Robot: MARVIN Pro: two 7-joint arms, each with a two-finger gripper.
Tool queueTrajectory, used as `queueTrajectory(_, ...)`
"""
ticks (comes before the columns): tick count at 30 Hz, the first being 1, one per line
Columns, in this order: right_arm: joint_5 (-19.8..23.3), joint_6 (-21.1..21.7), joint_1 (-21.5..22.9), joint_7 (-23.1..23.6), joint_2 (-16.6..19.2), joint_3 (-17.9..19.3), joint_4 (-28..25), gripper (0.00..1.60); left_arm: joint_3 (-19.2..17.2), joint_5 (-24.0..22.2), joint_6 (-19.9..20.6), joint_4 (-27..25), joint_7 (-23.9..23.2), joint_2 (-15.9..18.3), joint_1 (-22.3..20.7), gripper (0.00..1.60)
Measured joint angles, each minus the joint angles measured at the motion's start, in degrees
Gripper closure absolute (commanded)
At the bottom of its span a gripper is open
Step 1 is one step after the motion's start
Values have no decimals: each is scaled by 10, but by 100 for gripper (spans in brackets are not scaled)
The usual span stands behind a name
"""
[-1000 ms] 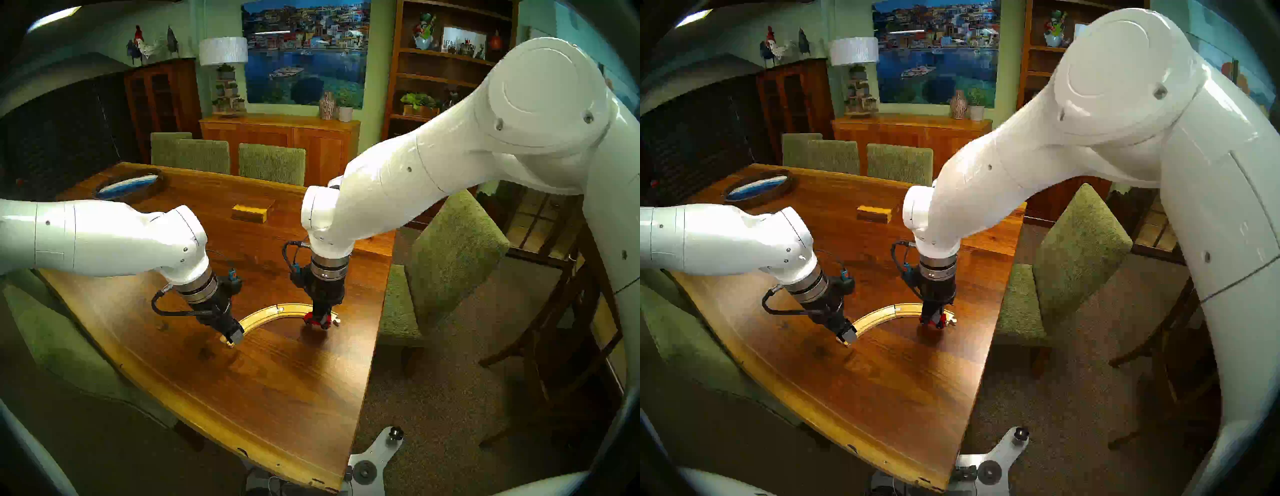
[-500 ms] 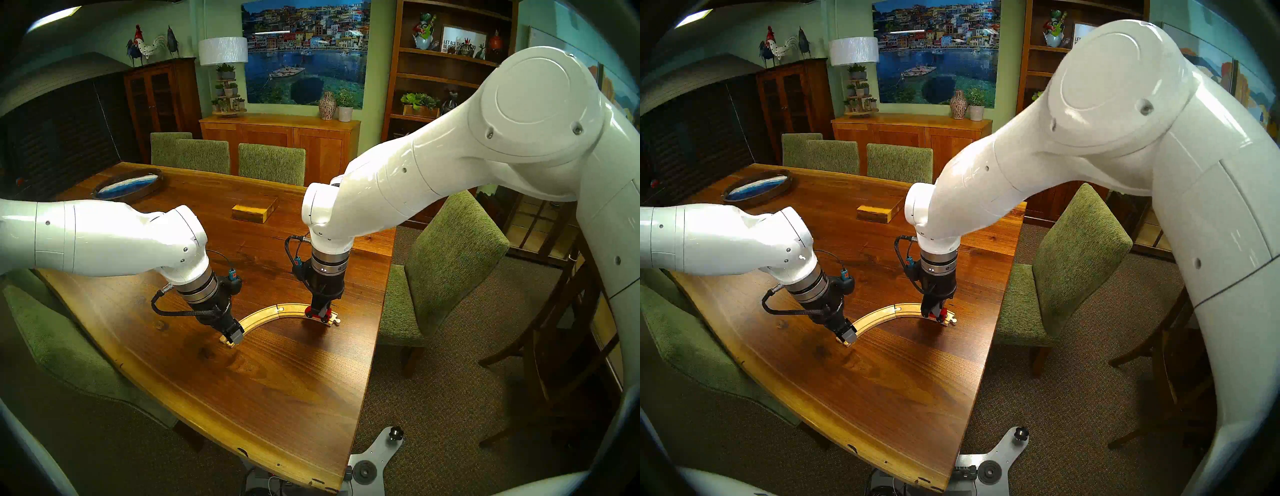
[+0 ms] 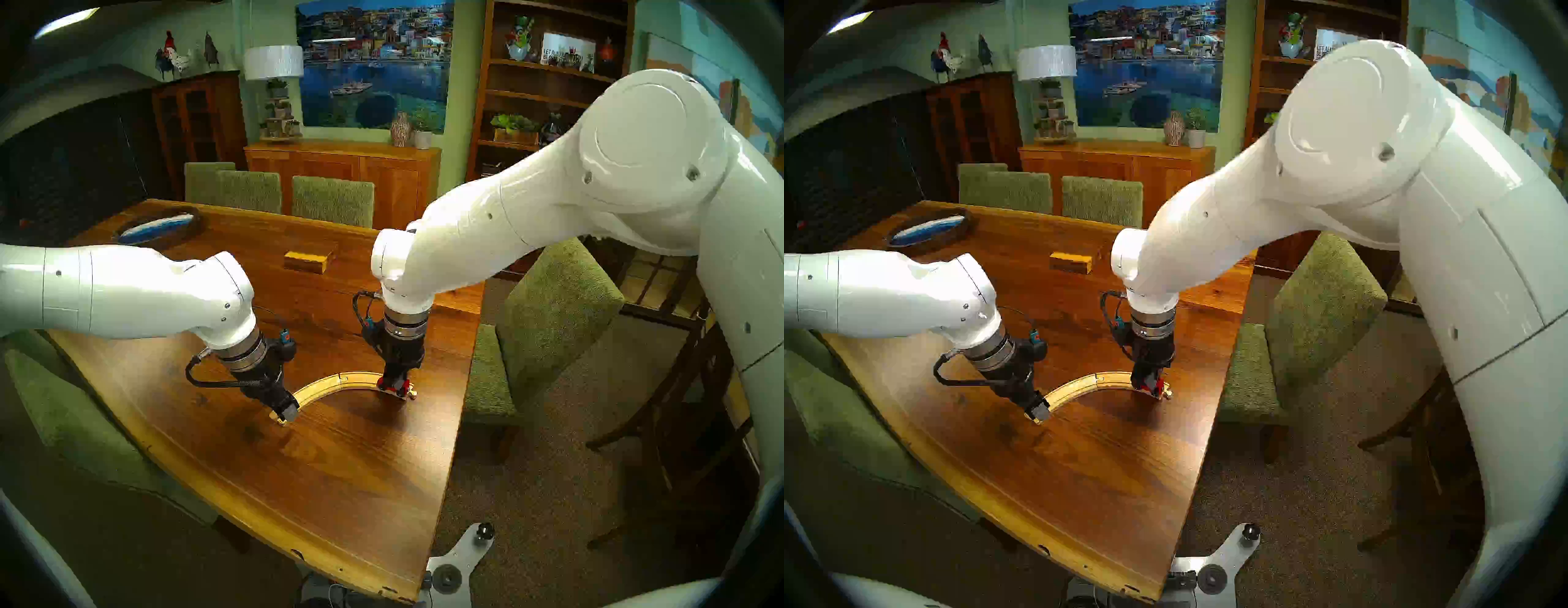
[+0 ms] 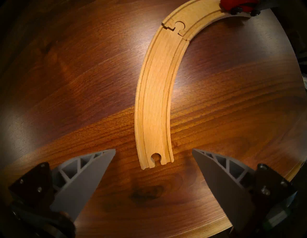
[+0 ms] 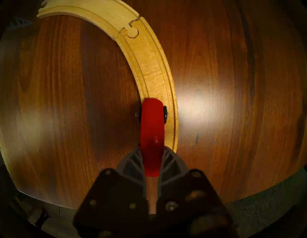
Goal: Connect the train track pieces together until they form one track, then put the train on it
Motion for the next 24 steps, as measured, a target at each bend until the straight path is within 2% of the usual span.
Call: queueTrajectory(24, -3, -29, 10, -3, 21, 1, -27, 160, 0, 0, 0, 0, 0, 0, 0, 0)
